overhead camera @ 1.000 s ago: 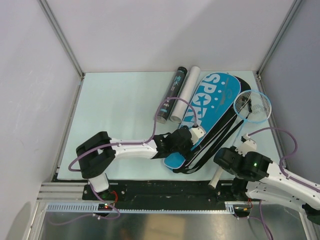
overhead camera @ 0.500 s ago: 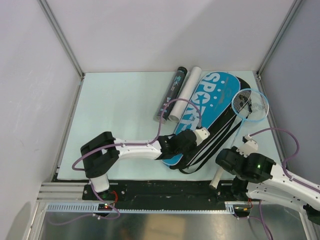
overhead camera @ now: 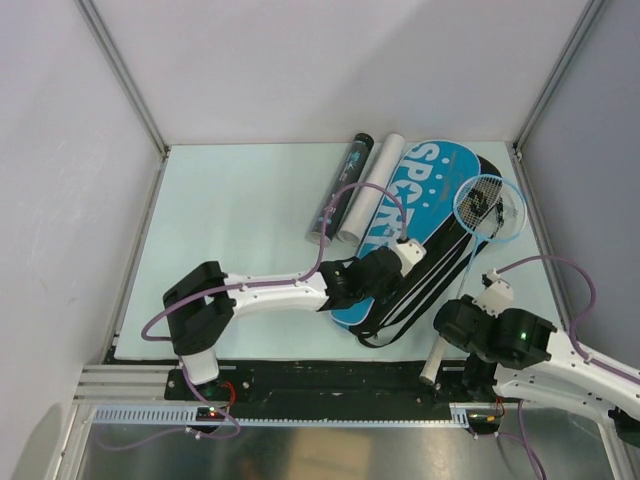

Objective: Pack up the badminton gear
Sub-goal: Open the racket bag at the center of the board.

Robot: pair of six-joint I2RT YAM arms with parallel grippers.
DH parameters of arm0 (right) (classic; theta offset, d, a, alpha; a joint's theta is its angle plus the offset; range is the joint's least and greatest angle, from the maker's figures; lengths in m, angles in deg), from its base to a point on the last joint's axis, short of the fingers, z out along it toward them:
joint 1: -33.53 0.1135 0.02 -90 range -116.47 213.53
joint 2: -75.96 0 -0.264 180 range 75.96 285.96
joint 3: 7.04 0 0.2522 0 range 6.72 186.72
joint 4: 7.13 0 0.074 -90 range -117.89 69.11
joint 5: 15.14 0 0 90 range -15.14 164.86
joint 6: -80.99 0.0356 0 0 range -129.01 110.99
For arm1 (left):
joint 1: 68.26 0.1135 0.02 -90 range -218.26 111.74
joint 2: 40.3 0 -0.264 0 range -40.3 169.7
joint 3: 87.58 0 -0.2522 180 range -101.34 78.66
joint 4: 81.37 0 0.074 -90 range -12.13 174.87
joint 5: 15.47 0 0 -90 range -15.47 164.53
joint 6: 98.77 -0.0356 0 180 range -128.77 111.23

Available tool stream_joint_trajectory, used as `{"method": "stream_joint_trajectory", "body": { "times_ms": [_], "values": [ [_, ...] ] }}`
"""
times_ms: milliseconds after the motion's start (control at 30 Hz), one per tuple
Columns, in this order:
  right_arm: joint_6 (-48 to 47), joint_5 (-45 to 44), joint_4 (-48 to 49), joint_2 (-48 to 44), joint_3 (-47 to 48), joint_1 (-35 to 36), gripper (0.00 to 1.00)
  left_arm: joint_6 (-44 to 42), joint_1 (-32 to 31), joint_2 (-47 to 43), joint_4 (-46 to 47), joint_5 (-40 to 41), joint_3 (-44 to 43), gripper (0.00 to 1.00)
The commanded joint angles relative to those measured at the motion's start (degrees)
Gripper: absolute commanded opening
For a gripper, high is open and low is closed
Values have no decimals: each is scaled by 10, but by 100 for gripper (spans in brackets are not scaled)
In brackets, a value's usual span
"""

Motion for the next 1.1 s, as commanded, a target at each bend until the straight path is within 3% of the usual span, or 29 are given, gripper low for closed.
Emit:
{"method": "stream_joint_trajectory", "body": {
  "times_ms": [0, 300, 1067],
  "values": [
    [3, -10, -1, 8, 26, 17, 0, 43, 5, -30, 24, 36, -49, 0],
    [123, -68, -123, -3, 50, 34, 0, 96, 24, -27, 19, 83, -76, 0],
    [124, -78, -144, 50, 76, 36, 0, 125, 43, -39, 19, 88, -79, 0]
  ]
}}
